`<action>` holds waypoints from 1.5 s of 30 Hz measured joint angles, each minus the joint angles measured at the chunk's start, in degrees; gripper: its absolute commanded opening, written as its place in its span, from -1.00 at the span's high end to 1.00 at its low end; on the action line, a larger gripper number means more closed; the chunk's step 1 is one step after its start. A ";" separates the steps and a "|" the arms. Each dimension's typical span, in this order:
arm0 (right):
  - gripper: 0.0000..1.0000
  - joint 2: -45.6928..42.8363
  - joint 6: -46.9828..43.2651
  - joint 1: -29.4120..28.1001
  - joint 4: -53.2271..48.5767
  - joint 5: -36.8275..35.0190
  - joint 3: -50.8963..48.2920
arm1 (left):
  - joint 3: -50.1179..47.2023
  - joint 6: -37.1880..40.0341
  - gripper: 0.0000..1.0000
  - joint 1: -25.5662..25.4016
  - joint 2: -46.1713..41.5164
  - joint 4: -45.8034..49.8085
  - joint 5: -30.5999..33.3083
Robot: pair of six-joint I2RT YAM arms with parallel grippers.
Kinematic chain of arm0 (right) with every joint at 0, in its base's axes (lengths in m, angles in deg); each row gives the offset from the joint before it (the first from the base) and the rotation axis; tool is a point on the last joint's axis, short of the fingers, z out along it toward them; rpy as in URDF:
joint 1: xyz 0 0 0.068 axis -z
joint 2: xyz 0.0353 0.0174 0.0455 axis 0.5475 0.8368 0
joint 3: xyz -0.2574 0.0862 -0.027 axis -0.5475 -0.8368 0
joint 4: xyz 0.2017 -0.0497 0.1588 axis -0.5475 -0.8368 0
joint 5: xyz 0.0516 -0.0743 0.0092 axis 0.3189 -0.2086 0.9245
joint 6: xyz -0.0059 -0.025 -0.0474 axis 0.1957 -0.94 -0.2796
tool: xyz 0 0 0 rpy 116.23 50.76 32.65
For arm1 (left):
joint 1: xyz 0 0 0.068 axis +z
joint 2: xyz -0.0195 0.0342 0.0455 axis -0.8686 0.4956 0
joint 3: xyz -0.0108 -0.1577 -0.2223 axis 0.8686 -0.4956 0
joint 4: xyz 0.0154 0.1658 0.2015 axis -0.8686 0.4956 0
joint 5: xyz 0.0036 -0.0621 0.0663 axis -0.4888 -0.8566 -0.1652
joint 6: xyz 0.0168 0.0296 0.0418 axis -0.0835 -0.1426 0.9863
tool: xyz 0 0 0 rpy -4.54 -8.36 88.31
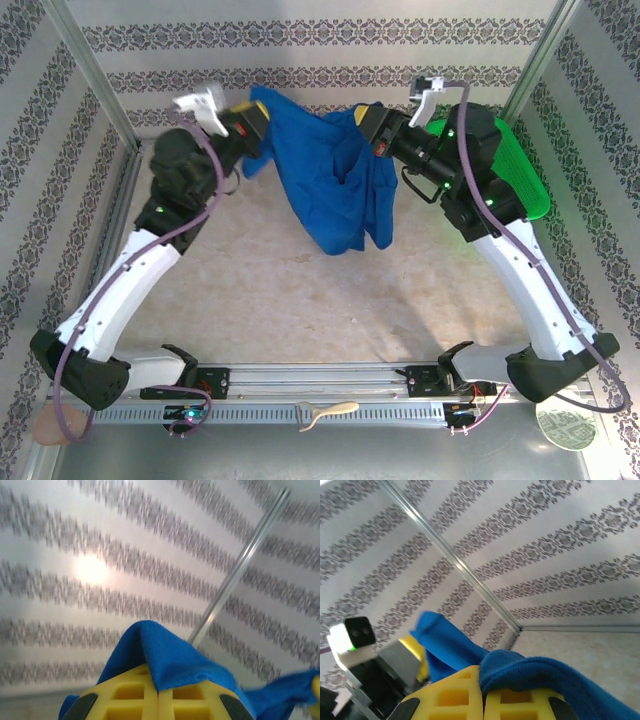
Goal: Fold the inside-out t-shirt
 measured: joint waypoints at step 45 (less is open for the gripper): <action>-0.38 0.22 10.14 -8.63 5.53 -18.73 -61.11 | -30.51 -2.01 -0.99 6.75 -1.14 23.56 -4.79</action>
